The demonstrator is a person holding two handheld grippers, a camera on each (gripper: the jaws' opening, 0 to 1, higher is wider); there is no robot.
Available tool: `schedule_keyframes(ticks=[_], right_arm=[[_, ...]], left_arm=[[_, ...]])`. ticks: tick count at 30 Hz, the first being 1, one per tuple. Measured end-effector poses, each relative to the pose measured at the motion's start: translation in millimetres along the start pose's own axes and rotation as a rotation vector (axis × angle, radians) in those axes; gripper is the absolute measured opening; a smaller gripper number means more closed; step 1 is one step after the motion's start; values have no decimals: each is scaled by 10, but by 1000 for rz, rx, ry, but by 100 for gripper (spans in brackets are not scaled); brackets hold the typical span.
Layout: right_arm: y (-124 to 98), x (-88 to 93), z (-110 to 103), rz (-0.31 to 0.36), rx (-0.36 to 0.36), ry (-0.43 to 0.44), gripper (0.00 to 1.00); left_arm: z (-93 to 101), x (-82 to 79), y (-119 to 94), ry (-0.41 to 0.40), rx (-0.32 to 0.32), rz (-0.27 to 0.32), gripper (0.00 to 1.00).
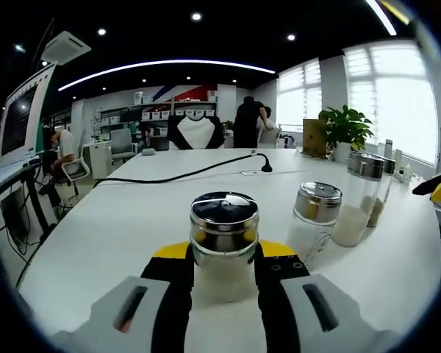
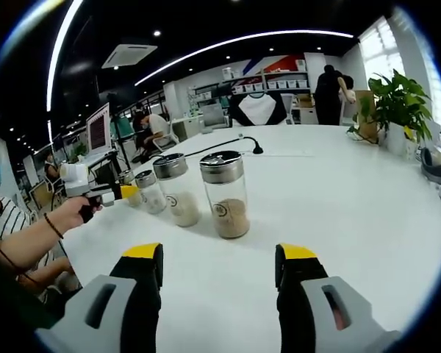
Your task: Rotate the seasoning bottle until the label or dispensing opening points toward the visible target arrow and the bottle remains upright within the marked orientation range
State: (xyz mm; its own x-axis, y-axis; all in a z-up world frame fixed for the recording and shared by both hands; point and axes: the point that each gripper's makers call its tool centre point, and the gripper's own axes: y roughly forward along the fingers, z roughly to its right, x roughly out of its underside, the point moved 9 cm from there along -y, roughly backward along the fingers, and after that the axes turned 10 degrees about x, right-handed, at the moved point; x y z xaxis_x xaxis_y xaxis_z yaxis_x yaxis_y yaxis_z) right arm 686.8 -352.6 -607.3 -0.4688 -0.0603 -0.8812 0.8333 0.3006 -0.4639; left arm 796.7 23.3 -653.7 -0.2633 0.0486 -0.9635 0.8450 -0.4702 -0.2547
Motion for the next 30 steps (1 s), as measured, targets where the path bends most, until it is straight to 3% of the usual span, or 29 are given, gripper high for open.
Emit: schedule_keyframes(ticks=[12, 19, 23, 30], right_arm=[[-22, 23, 3, 0, 0, 1, 62], [-30, 44, 3, -1, -2, 6, 61], [-34, 44, 5, -2, -4, 2, 61], [-44, 18, 40, 9, 5, -6, 61]], left_arm=[[-97, -9, -2, 53, 148, -16, 34], [-179, -9, -7, 81, 279, -13, 34], [-207, -29, -11, 102, 346, -40, 34], [-265, -20, 31, 133, 458, -21, 34]])
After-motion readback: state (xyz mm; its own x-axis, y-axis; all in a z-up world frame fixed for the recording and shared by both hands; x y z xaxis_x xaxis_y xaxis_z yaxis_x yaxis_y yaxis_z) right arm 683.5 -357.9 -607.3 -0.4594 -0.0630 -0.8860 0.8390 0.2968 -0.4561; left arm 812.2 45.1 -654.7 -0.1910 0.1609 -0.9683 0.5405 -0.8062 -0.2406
